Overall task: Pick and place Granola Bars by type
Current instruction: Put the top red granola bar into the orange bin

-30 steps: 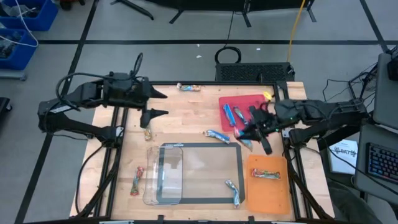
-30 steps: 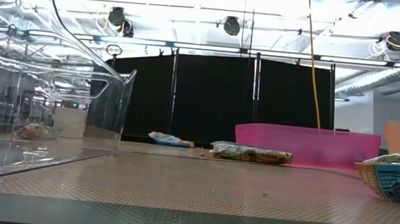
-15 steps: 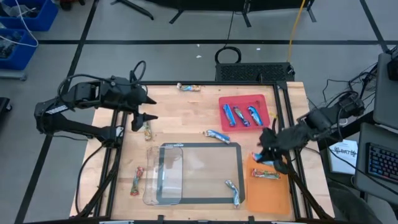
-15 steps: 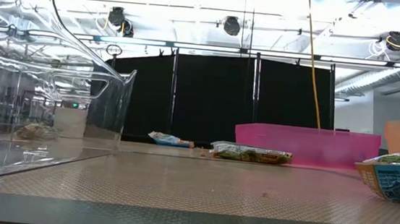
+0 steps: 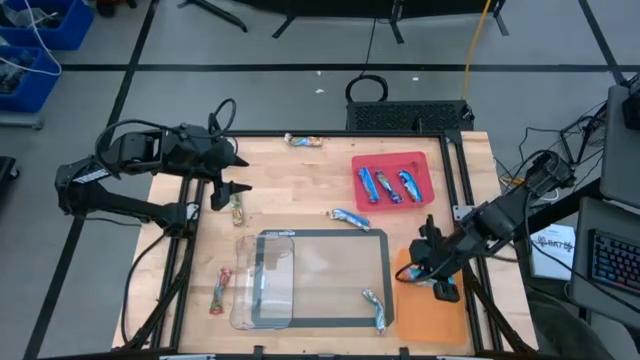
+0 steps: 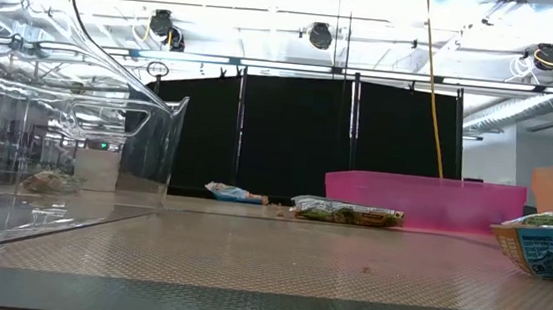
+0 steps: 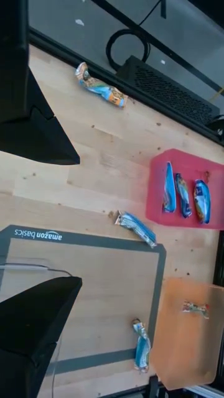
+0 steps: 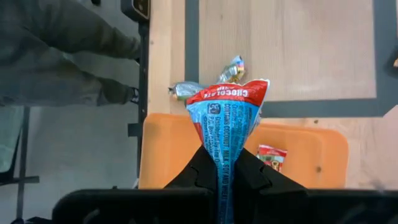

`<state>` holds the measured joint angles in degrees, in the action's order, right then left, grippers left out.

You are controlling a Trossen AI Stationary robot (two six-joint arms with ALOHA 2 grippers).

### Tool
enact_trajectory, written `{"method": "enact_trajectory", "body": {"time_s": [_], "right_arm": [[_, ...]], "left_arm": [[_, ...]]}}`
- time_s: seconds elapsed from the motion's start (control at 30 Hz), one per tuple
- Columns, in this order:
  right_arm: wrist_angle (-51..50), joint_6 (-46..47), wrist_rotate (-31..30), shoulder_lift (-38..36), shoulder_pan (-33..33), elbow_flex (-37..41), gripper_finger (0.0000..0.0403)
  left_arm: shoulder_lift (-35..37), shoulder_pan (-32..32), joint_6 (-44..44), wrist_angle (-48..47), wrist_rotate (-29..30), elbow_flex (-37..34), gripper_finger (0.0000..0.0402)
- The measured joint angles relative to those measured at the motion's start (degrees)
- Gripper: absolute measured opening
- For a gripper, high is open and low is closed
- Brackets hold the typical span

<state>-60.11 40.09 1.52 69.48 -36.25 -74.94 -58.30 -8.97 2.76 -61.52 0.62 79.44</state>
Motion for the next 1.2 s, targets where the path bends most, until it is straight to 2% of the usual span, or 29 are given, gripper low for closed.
{"method": "enact_trajectory", "body": {"time_s": [0.57,0.87,1.2], "right_arm": [[-6.8,4.2,-1.7,10.8,-5.3,0.0,0.0006],[-7.0,4.7,-3.6,15.8,-7.2,0.1,0.0006],[0.7,7.2,-2.9,16.3,-7.8,7.3,0.0005]], "left_arm": [[0.0,0.0,0.8,-2.3,0.0,0.0,0.0306],[0.0,0.0,0.8,-2.2,0.0,0.0,0.0306],[0.0,0.0,1.0,-2.2,0.0,0.0,0.0306]]}}
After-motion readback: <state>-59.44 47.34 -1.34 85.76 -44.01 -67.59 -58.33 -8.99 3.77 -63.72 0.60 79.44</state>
